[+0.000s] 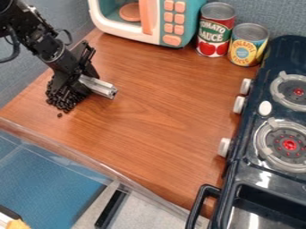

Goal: Sweep into pile

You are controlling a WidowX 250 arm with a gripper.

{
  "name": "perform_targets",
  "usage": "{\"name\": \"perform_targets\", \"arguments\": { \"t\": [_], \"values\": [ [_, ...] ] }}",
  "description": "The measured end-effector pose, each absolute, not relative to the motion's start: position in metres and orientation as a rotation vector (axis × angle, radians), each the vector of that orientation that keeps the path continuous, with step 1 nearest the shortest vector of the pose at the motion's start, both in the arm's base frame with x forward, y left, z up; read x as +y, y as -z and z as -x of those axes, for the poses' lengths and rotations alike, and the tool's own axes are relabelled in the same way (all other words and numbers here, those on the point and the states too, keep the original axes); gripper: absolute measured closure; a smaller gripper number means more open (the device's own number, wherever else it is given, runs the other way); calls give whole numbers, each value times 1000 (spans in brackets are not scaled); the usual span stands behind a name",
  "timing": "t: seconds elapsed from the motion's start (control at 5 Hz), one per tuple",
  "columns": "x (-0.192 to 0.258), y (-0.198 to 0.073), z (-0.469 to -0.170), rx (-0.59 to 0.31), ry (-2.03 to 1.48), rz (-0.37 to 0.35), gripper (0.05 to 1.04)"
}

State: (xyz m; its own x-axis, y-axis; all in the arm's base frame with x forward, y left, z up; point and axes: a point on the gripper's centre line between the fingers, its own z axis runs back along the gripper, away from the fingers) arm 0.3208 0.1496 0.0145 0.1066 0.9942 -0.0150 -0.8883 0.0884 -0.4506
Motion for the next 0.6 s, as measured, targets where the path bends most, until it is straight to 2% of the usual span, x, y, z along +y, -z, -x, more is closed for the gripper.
{"name": "perform_targets", "arguments": {
  "t": [0.2, 0.6],
  "values": [
    [148, -17, -324, -324, -1428, 405, 693],
    [143, -54, -370, -414, -1394, 477, 693]
  ]
}}
